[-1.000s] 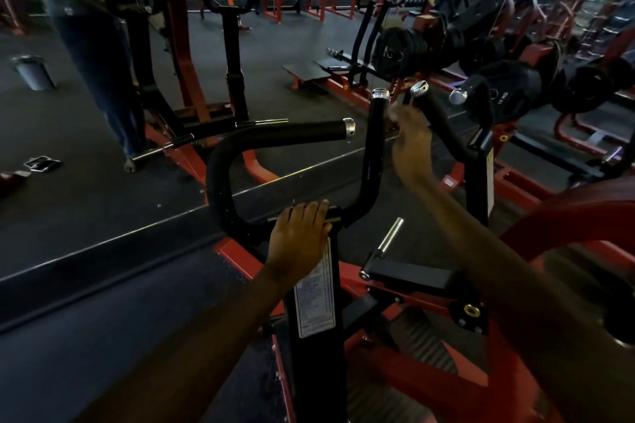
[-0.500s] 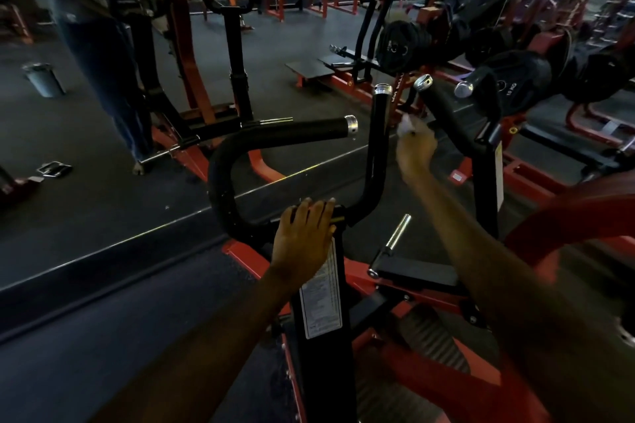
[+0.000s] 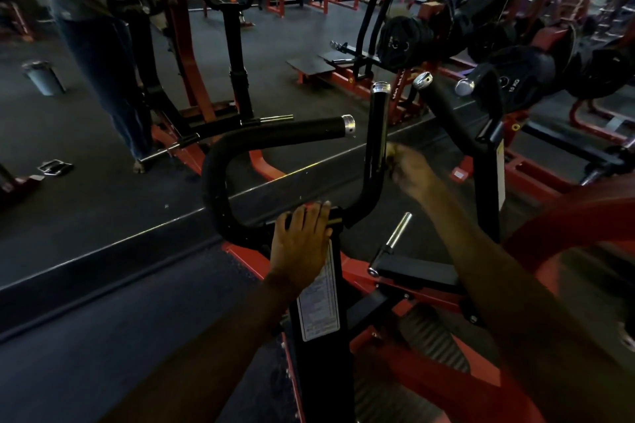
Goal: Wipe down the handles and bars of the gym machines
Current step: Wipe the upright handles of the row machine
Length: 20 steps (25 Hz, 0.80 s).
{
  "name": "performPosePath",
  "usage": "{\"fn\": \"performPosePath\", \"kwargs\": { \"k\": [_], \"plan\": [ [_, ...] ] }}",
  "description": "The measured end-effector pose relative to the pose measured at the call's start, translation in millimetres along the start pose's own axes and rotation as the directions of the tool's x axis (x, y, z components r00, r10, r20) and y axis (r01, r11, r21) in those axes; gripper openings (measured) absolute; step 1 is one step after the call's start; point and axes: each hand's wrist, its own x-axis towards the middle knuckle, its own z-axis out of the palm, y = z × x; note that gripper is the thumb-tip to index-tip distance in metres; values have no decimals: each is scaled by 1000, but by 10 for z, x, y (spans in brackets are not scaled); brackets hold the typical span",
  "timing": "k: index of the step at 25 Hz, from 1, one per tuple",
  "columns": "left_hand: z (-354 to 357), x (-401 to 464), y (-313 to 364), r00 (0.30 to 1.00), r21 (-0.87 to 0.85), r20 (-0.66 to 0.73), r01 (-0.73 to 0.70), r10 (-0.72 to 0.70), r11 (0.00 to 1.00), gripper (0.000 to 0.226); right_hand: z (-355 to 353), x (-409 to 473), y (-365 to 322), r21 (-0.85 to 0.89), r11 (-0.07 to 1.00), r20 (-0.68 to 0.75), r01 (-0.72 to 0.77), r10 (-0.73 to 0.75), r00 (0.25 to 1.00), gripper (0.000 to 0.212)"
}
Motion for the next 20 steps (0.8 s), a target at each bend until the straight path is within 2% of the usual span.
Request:
{"fn": "performPosePath", "kwargs": {
  "k": [2,4,6,9,11,13,15,17,20],
  "plan": [
    [-3,12,2,1000,-6,4,4,-4,1000,52,42,269,-504,47,996,-81,81,-77,994,28],
    [-14,-21,15,1000,0,15,6,-6,1000,51,33,408,-685,16,993,-47,121,-120,992,27],
    [-44,3,12,1000,6,30,-5,5,1000,52,29,301,-473,-50,997,27,60,-59,998,27],
    [-62,-4,-1,999,25,34,-9,8,1000,54,2,99,-78,-30,998,98,49,-45,994,30],
    [-47,13,7,1000,6,11,-6,6,1000,53,-50,121,-164,-174,984,135,46,-22,991,28],
    [-27,-13,6,1000,-14,-1,-2,1,1000,52,-155,214,-416,-379,925,79,16,15,997,25],
    [-18,-11,3,1000,-20,-18,2,-2,1000,52,-227,322,-720,-485,873,-87,50,-105,991,21],
    [-11,8,5,1000,-18,-27,-6,6,1000,51,-108,324,-837,-486,860,-152,155,-258,954,24],
    [-3,-5,1,1000,-14,0,-7,7,1000,51,228,203,-413,-378,904,-204,200,-292,934,19]
  ]
}}
